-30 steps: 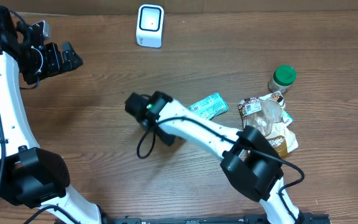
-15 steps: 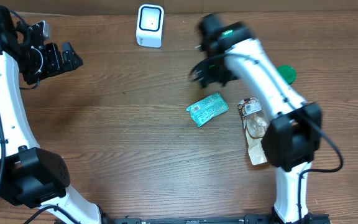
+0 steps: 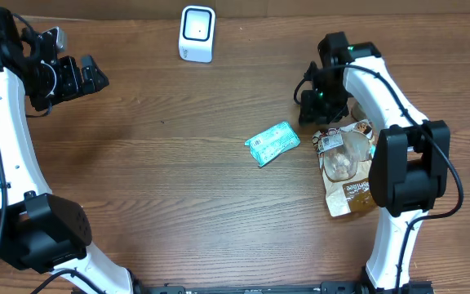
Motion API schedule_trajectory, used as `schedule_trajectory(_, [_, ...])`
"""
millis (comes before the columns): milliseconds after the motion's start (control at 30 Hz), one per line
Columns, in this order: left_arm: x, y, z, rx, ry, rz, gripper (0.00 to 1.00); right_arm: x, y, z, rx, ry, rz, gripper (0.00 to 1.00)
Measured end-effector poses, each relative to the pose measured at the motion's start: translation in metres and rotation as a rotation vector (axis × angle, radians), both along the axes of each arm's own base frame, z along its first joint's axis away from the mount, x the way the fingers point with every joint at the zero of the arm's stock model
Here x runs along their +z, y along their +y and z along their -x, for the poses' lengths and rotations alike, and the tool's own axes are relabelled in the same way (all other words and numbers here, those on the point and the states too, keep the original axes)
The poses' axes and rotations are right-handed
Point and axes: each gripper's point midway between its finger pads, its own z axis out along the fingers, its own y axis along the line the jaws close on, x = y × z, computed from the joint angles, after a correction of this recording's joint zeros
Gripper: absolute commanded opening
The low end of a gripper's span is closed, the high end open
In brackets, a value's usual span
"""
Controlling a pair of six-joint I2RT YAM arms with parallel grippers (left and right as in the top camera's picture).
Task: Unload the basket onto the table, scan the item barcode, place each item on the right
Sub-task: 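Move the right gripper to the mint-green pack and grasp it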
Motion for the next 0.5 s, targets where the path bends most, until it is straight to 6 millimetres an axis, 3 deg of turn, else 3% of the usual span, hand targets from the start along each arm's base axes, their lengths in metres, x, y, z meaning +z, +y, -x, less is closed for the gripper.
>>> schedule_trajectory(267, [0.0,0.0,0.0,0.0,0.0,0.0,1.0,-0.018,-0.009,0.007,-0.094,0.023,0.082,0.27])
schedule_trajectory(400, [0.0,0.0,0.0,0.0,0.0,0.0,1.0,-0.026,0.006,0.021,-0.06,0.052,0.098,0.28])
schedule_trajectory(500, [0.0,0.0,0.0,0.0,0.0,0.0,1.0,-0.029,0.028,0.037,0.008,0.075,0.114,0.28])
